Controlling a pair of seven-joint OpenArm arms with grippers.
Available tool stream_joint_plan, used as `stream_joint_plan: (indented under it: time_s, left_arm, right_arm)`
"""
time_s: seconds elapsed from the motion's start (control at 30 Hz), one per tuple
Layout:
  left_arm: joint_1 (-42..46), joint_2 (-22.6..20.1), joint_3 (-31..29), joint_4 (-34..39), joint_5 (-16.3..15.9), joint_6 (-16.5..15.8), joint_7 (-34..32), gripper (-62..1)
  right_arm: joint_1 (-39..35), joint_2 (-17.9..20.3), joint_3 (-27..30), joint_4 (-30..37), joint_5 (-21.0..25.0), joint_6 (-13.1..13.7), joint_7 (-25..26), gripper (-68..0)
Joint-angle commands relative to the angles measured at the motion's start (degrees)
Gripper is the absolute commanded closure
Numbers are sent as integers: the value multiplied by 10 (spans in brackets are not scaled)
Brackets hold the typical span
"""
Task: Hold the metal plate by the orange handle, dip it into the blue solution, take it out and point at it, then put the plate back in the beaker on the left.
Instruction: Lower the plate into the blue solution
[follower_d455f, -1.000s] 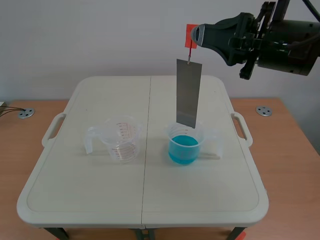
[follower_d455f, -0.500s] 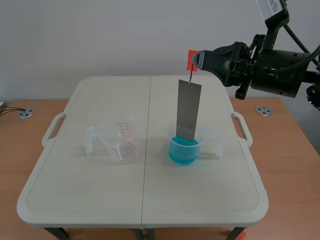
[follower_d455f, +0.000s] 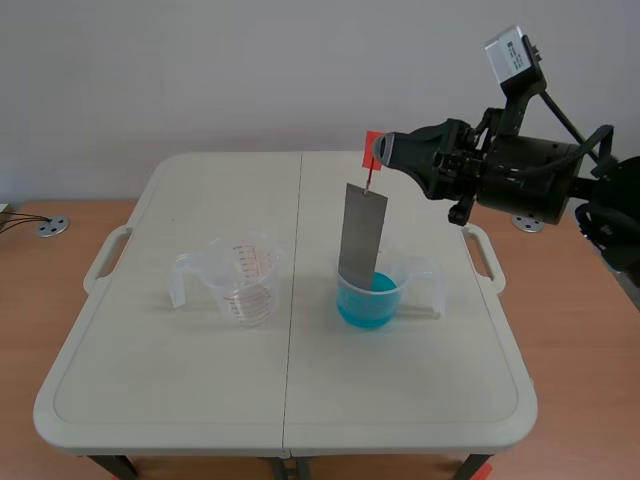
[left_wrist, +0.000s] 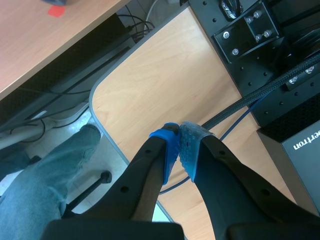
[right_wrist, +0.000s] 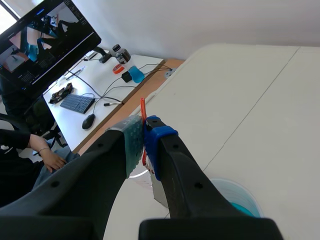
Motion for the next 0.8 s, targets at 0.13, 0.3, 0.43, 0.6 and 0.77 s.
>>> stream_joint_plan:
  time_s: [0.13, 0.3, 0.43, 0.6, 0.77]
  left_arm:
    - [-2, 4, 0, 8, -3, -1, -3, -19]
    - [-2, 4, 0, 8, -3, -1, -3, -19]
    - [-2, 4, 0, 8, -3, -1, -3, -19]
    - [-2, 4, 0, 8, -3, -1, -3, -19]
    - [-2, 4, 0, 8, -3, -1, -3, -18]
  right_arm:
    - [10, -13, 6, -16, -20, 7, 18, -13]
    - [10, -24, 5, -34, -40, 7, 27, -13]
    - [9, -29, 5, -50, -54, 7, 30, -13]
    - [9, -29, 5, -67, -67, 7, 35, -13]
    - [9, -28, 5, -77, -80, 7, 35, -13]
